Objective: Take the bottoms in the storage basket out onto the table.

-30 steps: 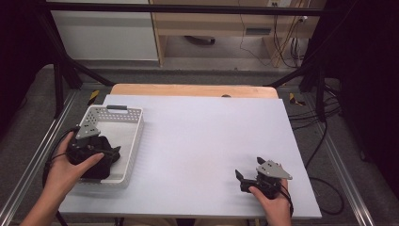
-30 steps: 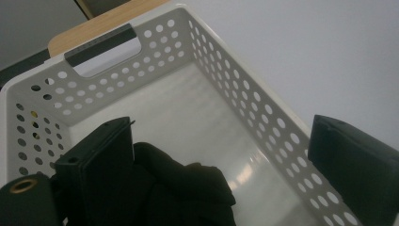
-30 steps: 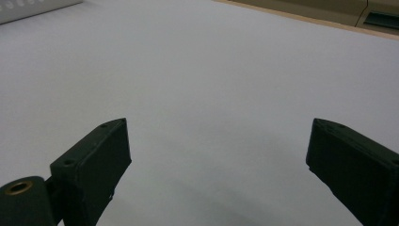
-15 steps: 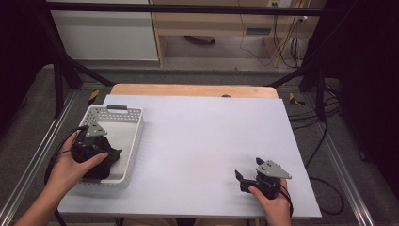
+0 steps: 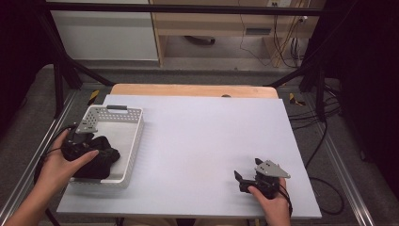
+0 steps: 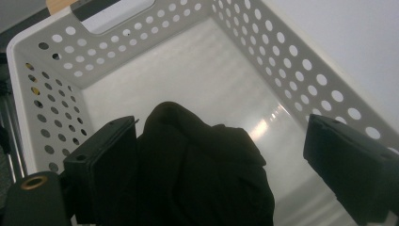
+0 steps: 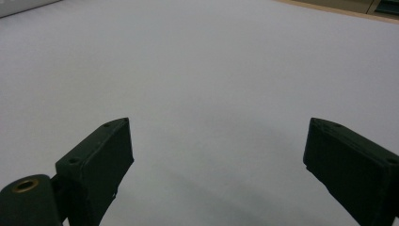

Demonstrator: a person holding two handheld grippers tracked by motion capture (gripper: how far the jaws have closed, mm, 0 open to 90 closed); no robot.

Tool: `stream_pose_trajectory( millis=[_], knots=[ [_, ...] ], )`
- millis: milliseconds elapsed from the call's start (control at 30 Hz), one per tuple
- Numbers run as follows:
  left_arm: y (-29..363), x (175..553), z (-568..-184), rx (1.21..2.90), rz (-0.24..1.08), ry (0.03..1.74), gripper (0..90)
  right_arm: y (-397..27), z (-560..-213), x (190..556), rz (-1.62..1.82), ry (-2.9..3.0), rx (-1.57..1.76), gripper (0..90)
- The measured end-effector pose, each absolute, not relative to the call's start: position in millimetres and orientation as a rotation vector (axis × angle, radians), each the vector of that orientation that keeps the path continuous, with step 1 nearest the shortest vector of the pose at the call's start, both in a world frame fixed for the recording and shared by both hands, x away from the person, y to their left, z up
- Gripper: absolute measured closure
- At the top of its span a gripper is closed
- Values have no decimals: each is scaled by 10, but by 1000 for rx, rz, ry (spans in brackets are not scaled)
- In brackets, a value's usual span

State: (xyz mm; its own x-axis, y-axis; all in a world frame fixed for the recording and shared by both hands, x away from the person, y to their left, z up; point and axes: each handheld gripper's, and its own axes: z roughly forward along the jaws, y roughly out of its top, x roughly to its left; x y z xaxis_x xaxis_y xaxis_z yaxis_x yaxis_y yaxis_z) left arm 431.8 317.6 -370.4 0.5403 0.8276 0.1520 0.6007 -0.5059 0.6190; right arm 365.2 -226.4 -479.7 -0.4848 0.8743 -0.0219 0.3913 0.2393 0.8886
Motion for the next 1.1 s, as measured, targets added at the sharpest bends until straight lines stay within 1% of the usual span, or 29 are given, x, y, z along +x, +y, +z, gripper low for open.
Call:
stream_pose_trajectory(
  millis=[267, 633, 900, 1100],
  knots=[
    [3215, 4281, -3662, 2259, 596, 1155, 104, -2257, -4807, 3660, 1183, 1991, 1148, 85],
    [3294, 4283, -3636, 2269, 541, 1193, 93, -2250, -4808, 3660, 1167, 1979, 1149, 84],
    [3280, 4294, -3591, 2288, 559, 1190, 94, -2246, -4804, 3650, 1160, 1975, 1154, 84],
    [3308, 4291, -3575, 2301, 549, 1196, 96, -2243, -4807, 3660, 1160, 1981, 1149, 84]
  ],
)
